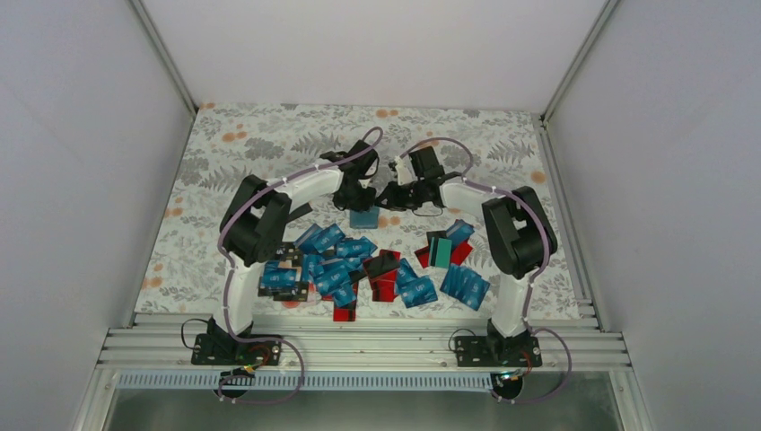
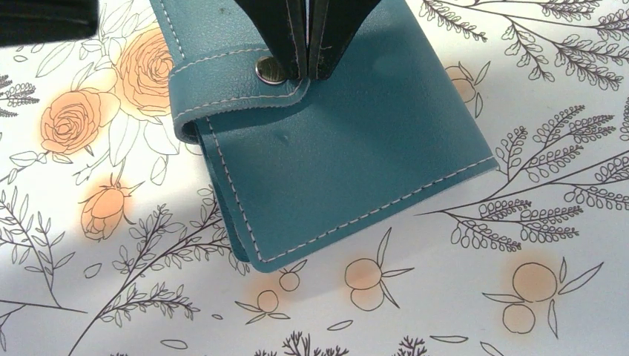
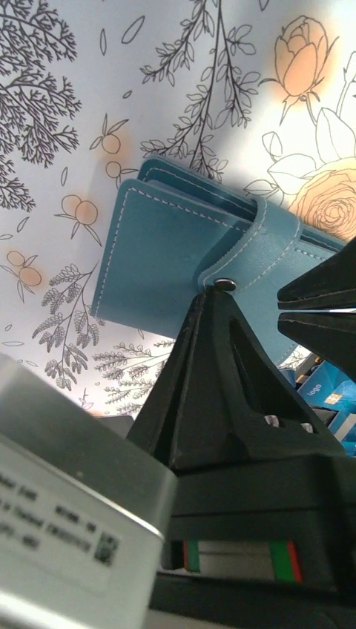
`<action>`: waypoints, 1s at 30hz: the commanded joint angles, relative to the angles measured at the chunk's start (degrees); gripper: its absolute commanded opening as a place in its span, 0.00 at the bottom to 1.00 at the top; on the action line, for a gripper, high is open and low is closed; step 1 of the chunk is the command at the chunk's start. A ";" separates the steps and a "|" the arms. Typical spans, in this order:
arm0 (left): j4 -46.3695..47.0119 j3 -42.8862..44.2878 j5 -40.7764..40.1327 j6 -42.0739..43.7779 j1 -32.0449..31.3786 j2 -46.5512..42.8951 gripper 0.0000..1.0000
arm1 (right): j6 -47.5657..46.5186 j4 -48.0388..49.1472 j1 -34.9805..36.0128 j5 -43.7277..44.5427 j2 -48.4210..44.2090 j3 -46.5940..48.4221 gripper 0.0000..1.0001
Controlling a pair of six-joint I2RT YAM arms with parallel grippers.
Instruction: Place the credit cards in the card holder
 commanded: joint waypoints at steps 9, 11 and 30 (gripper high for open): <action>0.80 -3.32 0.61 0.63 0.49 0.16 0.29 | -0.70 -1.54 -1.01 3.68 -4.35 -1.60 0.04; 1.22 -3.09 0.90 0.44 0.61 -2.48 0.38 | -0.88 -2.01 -1.27 5.30 -6.48 -1.27 0.05; 16.92 -27.35 -22.74 4.62 3.21 -44.00 1.00 | -1.56 4.68 -1.67 43.90 -46.87 -12.31 1.00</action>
